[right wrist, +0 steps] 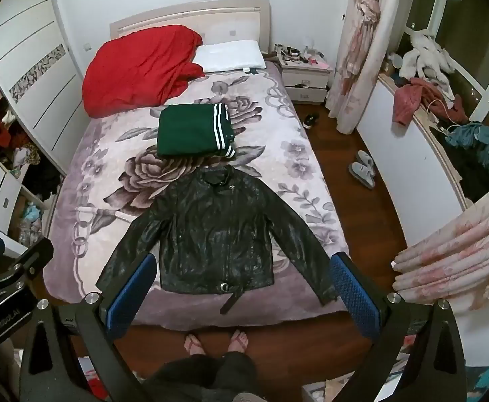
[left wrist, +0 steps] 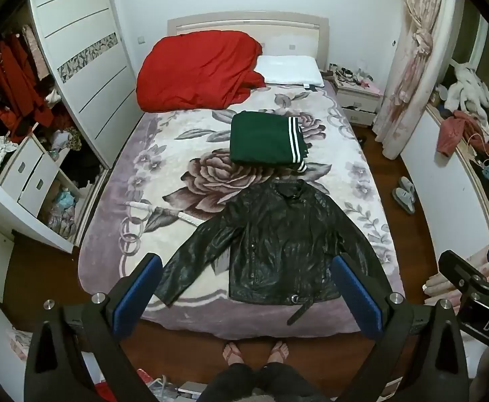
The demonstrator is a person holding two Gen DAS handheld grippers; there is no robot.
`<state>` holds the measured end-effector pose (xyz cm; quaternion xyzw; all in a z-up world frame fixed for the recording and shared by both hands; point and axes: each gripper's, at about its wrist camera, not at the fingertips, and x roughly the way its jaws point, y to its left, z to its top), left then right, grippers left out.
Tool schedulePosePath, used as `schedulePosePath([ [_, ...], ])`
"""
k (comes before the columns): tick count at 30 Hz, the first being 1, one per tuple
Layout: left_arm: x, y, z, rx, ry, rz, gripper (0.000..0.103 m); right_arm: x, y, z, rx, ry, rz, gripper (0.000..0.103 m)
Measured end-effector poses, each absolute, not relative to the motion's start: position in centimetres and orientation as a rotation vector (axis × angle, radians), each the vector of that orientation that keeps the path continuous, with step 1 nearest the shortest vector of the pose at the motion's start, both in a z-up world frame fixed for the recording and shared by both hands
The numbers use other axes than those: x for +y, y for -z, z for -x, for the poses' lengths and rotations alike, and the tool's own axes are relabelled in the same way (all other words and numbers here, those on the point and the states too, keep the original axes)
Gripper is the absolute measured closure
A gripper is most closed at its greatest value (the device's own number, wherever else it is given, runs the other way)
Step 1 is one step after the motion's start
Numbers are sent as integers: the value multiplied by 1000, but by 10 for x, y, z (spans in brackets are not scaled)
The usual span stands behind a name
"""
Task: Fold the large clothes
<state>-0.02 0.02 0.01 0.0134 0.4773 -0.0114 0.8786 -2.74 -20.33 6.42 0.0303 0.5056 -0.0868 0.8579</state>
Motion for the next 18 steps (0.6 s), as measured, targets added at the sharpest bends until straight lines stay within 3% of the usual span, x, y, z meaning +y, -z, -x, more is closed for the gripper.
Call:
schedulePosePath([
  [18, 0, 0, 0, 989, 25, -26, 0, -201, -67, 29, 1057, 186, -51, 0],
])
